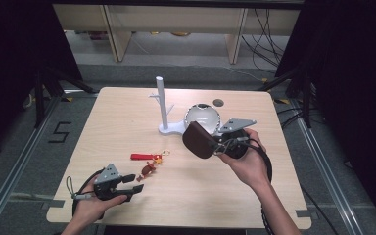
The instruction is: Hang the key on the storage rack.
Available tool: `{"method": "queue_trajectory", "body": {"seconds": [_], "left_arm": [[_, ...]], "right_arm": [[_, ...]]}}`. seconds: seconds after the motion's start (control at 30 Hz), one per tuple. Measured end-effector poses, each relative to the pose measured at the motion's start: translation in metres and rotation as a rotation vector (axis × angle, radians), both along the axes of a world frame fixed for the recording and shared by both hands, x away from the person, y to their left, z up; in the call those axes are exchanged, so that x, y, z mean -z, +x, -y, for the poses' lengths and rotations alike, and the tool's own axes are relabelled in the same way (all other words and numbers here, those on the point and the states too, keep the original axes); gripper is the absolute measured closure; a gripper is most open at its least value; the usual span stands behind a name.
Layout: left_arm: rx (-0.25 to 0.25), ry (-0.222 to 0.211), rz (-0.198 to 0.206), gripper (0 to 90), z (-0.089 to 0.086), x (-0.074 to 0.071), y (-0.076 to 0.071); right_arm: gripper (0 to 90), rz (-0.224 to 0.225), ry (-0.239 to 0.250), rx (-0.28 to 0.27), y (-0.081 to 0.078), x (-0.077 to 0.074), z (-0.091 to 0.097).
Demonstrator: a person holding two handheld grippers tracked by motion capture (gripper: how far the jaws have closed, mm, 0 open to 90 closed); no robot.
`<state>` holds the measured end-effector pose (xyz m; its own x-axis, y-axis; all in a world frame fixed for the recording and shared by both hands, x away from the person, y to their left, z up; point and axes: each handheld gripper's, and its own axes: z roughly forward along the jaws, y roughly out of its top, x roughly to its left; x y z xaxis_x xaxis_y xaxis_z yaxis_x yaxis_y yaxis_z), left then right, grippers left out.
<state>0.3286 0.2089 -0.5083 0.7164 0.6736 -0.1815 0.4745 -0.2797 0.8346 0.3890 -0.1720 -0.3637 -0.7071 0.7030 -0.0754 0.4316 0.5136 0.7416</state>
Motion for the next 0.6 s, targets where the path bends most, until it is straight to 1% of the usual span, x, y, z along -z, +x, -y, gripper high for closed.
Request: {"method": "queue_trajectory", "body": {"seconds": [0.03, 0.1, 0.13, 0.2, 0.23, 0.27, 0.3, 0.33, 0.4, 0.43, 0.47, 0.57, 0.6], "left_arm": [[0.0, 0.003, 0.002, 44.9, 0.0, 0.0, 0.0], [-0.005, 0.003, -0.001, 44.8, 0.001, 0.0, 0.0], [-0.003, 0.004, 0.0, 44.8, 0.001, 0.0, 0.0], [0.004, 0.001, -0.001, 44.7, 0.001, 0.0, 0.0], [0.001, -0.003, -0.004, 44.6, 0.001, 0.001, 0.0], [0.001, -0.003, -0.004, 44.6, 0.001, 0.001, 0.0], [0.0, -0.002, -0.002, 44.6, 0.001, 0.002, 0.001], [0.0, -0.002, -0.002, 44.5, 0.001, 0.002, 0.001], [-0.009, -0.008, 0.001, 44.5, 0.001, 0.002, 0.001], [-0.012, -0.012, 0.0, 44.5, 0.001, 0.002, 0.001], [-0.013, -0.015, 0.002, 44.5, 0.002, 0.002, 0.001], [-0.012, -0.013, -0.002, 44.4, 0.003, 0.002, 0.001], [-0.011, -0.006, -0.003, 44.3, 0.003, 0.002, 0.001]], "right_arm": [[71.1, -0.008, 0.002, 0.001, 0.001, -0.002, 0.0], [71.2, 0.008, 0.0, 0.008, 0.006, -0.006, 0.002], [71.2, 0.011, 0.005, 0.005, 0.007, -0.006, 0.002], [71.2, 0.014, -0.003, 0.009, 0.009, -0.008, 0.003], [71.2, 0.023, -0.001, 0.013, 0.012, -0.01, 0.003], [71.2, 0.023, -0.001, 0.013, 0.012, -0.01, 0.003], [71.1, 0.013, 0.005, 0.03, 0.013, -0.012, 0.003], [71.2, 0.032, -0.002, 0.018, 0.016, -0.013, 0.004], [71.1, 0.032, -0.012, 0.016, 0.017, -0.014, 0.004], [71.2, 0.044, -0.016, 0.017, 0.019, -0.015, 0.004], [71.2, 0.041, -0.021, 0.03, 0.022, -0.016, 0.004], [71.2, 0.057, -0.032, 0.021, 0.026, -0.017, 0.005], [71.2, 0.063, -0.033, 0.03, 0.029, -0.018, 0.005]]}}
